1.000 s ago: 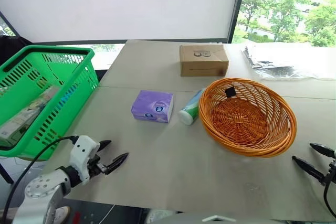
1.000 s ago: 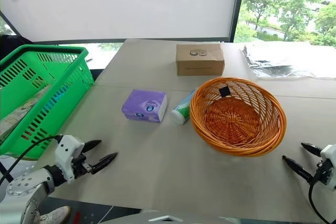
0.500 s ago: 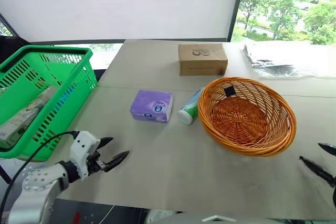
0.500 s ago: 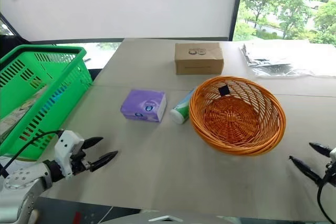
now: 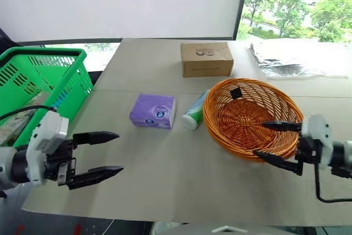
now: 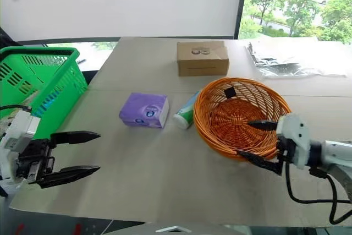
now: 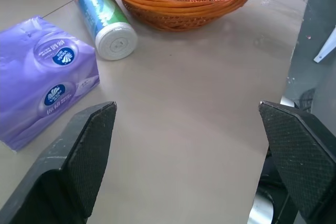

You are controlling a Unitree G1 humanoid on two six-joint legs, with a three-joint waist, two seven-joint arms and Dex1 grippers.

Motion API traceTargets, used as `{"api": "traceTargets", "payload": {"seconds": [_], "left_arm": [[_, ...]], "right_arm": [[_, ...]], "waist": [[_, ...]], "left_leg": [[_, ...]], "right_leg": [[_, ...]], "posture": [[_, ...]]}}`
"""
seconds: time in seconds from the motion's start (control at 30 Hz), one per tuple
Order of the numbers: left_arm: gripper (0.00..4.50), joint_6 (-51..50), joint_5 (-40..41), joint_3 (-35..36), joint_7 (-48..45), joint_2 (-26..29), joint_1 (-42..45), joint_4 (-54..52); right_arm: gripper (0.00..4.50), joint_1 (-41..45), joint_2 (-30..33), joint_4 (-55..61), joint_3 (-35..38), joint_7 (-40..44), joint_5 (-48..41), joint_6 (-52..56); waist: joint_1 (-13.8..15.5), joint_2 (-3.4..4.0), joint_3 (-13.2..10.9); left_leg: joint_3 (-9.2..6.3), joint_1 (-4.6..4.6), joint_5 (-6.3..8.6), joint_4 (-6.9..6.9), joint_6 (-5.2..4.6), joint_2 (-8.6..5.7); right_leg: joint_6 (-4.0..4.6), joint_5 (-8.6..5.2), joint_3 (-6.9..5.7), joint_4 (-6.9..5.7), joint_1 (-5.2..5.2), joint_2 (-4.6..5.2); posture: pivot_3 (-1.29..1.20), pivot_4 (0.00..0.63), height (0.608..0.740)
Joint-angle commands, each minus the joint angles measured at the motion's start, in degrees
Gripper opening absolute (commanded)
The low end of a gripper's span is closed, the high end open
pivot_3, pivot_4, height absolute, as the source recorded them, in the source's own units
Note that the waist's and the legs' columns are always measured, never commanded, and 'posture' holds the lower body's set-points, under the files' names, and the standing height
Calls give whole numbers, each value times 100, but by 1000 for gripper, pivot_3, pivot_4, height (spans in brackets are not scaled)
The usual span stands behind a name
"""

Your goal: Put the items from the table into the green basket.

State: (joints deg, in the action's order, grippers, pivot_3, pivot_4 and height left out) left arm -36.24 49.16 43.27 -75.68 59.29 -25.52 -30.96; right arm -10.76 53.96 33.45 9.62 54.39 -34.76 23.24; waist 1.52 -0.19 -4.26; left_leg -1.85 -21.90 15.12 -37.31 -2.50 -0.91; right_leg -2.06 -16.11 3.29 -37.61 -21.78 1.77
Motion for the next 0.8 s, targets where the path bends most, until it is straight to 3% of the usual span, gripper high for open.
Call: {"api": "traceTargets", "payload": {"seconds": [0.03, 0.23, 0.33, 0.53, 0.57, 0.8], "left_arm": [[4463, -11, 106, 315, 155, -107, 42, -449], [4463, 61, 55, 404, 649, -510, 4, -834], [4500, 93, -72, 492, 817, -590, -27, -889], [4500, -180, 170, 879, 1058, -288, 408, -547], [4500, -215, 219, 902, 1098, -257, 498, -516], [4500, -174, 217, 641, 1290, -200, 998, -347]], "right_arm": [[4500, 237, 188, -25, -768, -203, 966, 89], [4500, 687, 58, -360, -1475, -532, 1987, 139], [3703, 894, 16, -539, -1520, -530, 2150, 177], [810, 732, 164, -694, -1372, -237, 2229, -89], [589, 714, 156, -724, -1342, -213, 2237, -136], [570, 1150, 245, -1128, -760, -290, 2185, -51]], "waist": [[67, -13, -6], [99, -52, 12], [101, -74, 25], [255, -90, 35], [266, -93, 37], [276, -62, 14]], "left_leg": [[0, -3, 0, 0, 0, 0], [-4, 6, 0, 1, 2, 2], [0, 21, -1, -3, 4, 9], [-1, 19, -3, -16, 5, 11], [-1, 17, -2, -16, 6, 11], [-3, 10, -2, -14, 6, 9]], "right_leg": [[0, 0, -2, 1, -1, 0], [1, 1, -5, -5, 3, -1], [2, 2, -32, -12, 10, 17], [2, 3, -92, -13, 9, 55], [3, 3, -95, -11, 8, 56], [5, 4, -98, -7, 8, 60]], "posture": [[134, 41, 740], [167, 38, 740], [176, 38, 740], [179, 38, 740], [179, 38, 740], [165, 40, 740]]}}
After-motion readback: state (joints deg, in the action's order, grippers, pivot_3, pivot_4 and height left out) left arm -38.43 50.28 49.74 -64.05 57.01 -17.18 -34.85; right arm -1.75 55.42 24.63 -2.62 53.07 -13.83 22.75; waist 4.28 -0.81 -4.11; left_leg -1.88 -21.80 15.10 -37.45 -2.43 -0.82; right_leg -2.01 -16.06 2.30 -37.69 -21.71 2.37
